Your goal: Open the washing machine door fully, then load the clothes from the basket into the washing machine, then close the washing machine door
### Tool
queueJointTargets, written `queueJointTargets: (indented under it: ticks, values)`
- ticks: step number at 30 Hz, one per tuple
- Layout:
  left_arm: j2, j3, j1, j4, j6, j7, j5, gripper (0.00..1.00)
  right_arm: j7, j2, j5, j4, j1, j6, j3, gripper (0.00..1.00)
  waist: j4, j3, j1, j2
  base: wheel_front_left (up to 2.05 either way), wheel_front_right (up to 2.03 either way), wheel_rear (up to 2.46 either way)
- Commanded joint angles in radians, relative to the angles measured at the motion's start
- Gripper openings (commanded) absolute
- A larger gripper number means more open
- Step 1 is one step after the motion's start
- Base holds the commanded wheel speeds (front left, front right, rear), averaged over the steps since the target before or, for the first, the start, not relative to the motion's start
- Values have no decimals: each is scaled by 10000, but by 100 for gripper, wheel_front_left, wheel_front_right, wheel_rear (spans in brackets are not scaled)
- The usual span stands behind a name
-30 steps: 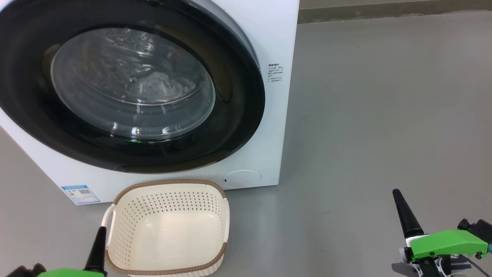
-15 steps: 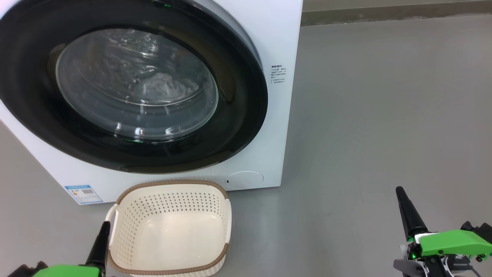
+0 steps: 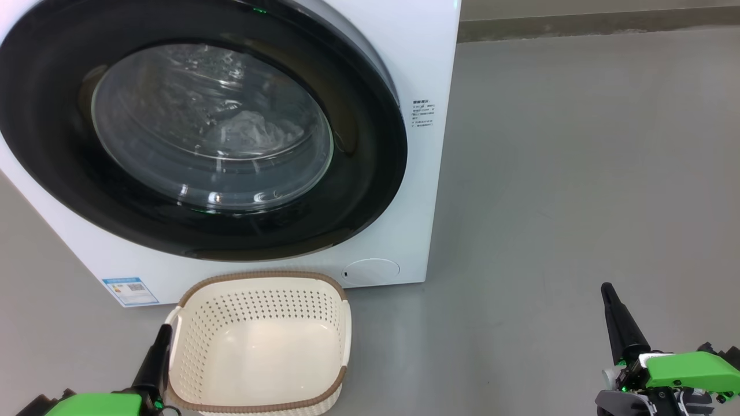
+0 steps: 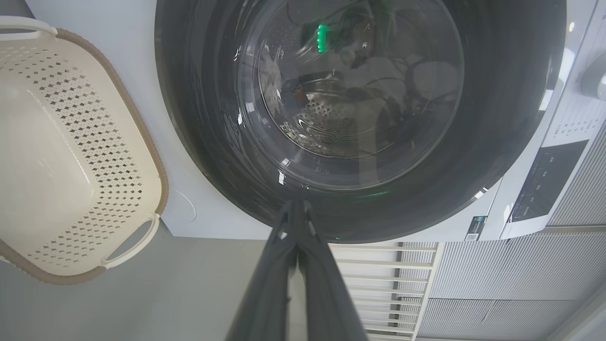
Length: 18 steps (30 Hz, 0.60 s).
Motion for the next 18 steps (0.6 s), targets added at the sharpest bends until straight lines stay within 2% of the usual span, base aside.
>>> queueJointTargets:
  ticks: [1,4,18]
  values:
    - [111,343,-439,-220,-28,66,-251,0,72,8,182,-329,-86,19,142,0,5,-3,0,-1,0,0,0]
    - [93,357,-476,-220,-29,153,-558,0,160,46,460,-372,-73,18,80,0,24,-16,0,-1,0,0,0]
    - [93,356,-477,-220,-29,154,-566,0,167,51,461,-373,-74,17,73,0,24,-17,0,-1,0,0,0]
